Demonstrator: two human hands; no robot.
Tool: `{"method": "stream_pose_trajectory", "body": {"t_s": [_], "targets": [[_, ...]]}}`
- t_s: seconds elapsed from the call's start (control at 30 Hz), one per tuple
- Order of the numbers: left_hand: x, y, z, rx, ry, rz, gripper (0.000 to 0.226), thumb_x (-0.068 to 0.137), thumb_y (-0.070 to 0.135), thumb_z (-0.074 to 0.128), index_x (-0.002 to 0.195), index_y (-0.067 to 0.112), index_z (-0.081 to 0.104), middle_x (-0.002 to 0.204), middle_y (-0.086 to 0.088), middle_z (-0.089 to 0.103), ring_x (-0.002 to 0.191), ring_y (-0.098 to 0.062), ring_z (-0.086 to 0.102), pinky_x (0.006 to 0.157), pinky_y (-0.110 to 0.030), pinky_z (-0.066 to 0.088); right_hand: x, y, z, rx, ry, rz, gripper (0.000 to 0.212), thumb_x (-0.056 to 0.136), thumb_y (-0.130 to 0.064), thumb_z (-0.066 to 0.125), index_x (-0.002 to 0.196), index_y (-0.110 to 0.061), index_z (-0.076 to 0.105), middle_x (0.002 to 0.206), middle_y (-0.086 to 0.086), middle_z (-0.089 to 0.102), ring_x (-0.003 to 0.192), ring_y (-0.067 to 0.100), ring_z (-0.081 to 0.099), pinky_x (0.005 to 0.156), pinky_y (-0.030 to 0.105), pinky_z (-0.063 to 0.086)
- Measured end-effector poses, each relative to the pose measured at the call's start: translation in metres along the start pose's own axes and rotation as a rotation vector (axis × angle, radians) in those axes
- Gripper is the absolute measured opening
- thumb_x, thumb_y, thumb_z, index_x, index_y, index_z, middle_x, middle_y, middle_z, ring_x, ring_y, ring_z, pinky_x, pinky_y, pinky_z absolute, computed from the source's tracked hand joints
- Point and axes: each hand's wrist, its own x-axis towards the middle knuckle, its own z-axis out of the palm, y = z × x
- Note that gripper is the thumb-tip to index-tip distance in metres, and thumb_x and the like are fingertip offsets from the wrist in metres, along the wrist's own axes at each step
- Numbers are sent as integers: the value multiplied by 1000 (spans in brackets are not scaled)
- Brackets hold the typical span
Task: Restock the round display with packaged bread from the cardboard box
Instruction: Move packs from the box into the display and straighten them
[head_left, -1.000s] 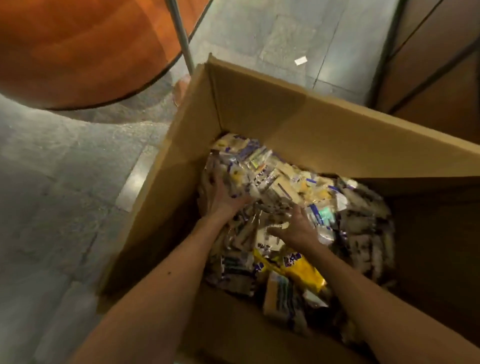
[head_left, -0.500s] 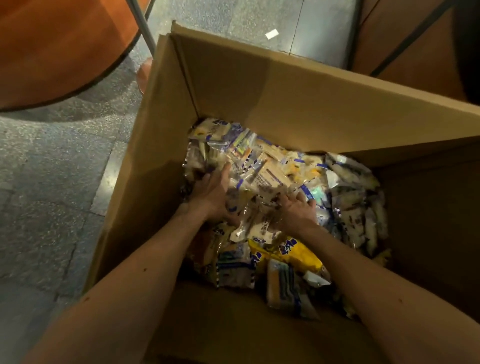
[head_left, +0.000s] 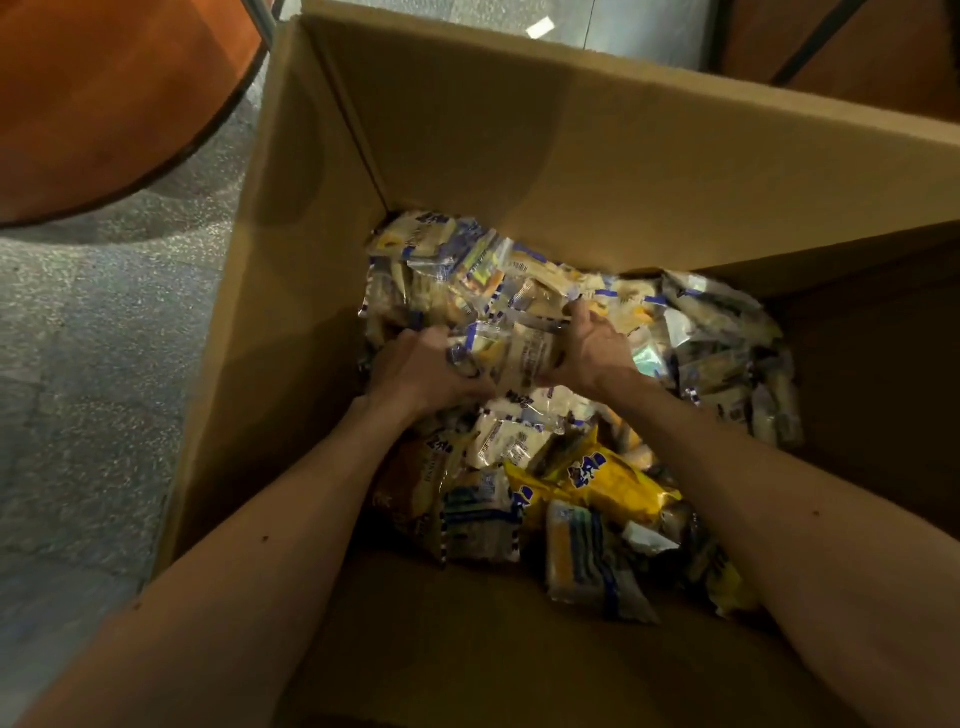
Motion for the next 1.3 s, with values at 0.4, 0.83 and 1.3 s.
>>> {"method": "stream_pose_trajectory", "body": {"t_s": [0.4, 0.83, 1.3], "targets": [[-22, 43, -54, 65, -48, 60, 60, 64, 61, 83, 102, 20, 62, 94, 5, 62, 96, -19, 61, 83, -32, 49, -53, 4, -72, 77, -109, 23, 59, 72, -40, 86, 115, -14, 55, 103, 3, 60, 93, 21, 57, 79, 35, 51], [-164, 302, -117, 387, 23, 346, 62, 58, 69, 83, 94, 23, 62, 99, 7, 66, 89, -19, 62, 76, -34, 50, -246, 148, -300, -60, 268, -73, 60, 72, -47, 84, 119, -22, 59, 115, 4, 67, 105, 28, 64, 88, 40, 53], [-318, 623, 44, -417, -167, 456, 91, 51, 65, 90, 124, 21, 57, 124, 1, 66, 106, -14, 67, 90, -33, 57, -459, 496, -369, 1067, 435, -72, 22, 76, -5, 82, 95, 0, 72, 83, 9, 77, 65, 20, 73, 58, 34, 61]]}}
